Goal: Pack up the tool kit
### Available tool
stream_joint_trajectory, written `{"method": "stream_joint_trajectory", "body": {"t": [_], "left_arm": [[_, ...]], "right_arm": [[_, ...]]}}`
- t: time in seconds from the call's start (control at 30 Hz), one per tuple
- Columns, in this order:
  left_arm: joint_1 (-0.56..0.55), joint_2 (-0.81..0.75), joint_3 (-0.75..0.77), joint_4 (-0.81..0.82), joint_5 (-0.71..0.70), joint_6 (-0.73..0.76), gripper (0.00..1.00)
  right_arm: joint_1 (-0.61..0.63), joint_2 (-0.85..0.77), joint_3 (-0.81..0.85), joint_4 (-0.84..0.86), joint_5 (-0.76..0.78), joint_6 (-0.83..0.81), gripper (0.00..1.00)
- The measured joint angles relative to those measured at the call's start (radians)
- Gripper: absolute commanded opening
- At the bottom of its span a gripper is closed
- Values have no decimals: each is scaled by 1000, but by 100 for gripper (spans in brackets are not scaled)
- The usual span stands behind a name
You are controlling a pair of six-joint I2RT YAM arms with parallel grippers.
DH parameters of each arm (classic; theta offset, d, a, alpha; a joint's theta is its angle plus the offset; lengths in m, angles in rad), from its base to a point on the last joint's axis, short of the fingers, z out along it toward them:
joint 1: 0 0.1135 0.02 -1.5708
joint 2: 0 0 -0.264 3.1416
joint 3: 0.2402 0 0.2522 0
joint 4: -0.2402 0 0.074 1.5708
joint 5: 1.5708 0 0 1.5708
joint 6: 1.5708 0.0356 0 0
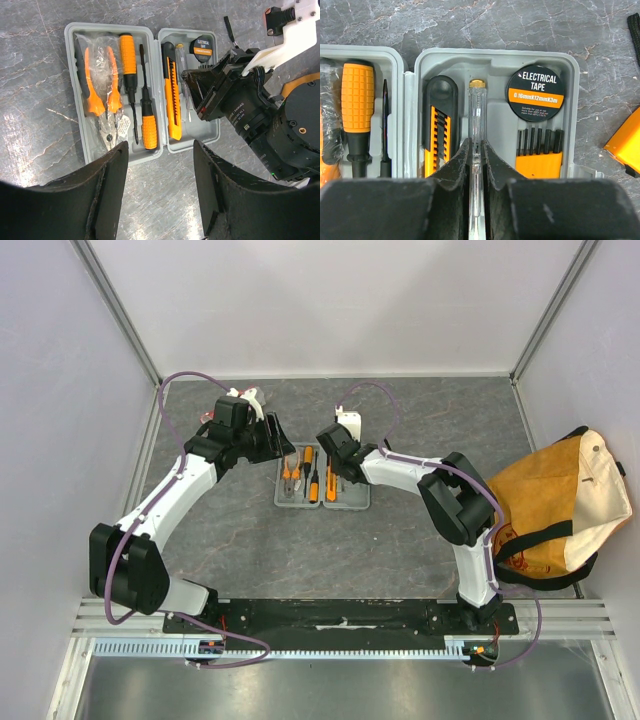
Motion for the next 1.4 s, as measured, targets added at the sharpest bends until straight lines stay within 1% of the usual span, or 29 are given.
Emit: {"method": "stream_joint_trajectory", "body": {"t": [0.33,0.7,0.83,1.07,1.13,1.27,1.4], "left_arm": [[0,6,0,-2,1,0,60],[0,6,0,-3,2,0,60],[0,10,0,-3,5,0,60],[0,21,0,-3,6,0,60],[0,21,0,-3,6,0,60],[0,21,0,-3,6,0,60],[0,21,0,-3,6,0,61]], "right_arm": [[0,0,8,-17,-5,14,4],[-4,32,34,-6,8,44,1],[-5,33,35,-4,11,46,4],[-8,33,65,-51,4,23,20],[-8,32,74,-74,-1,14,22],[-8,25,80,-114,-10,-4,23],[-8,13,76,-137,-32,-5,20]]}}
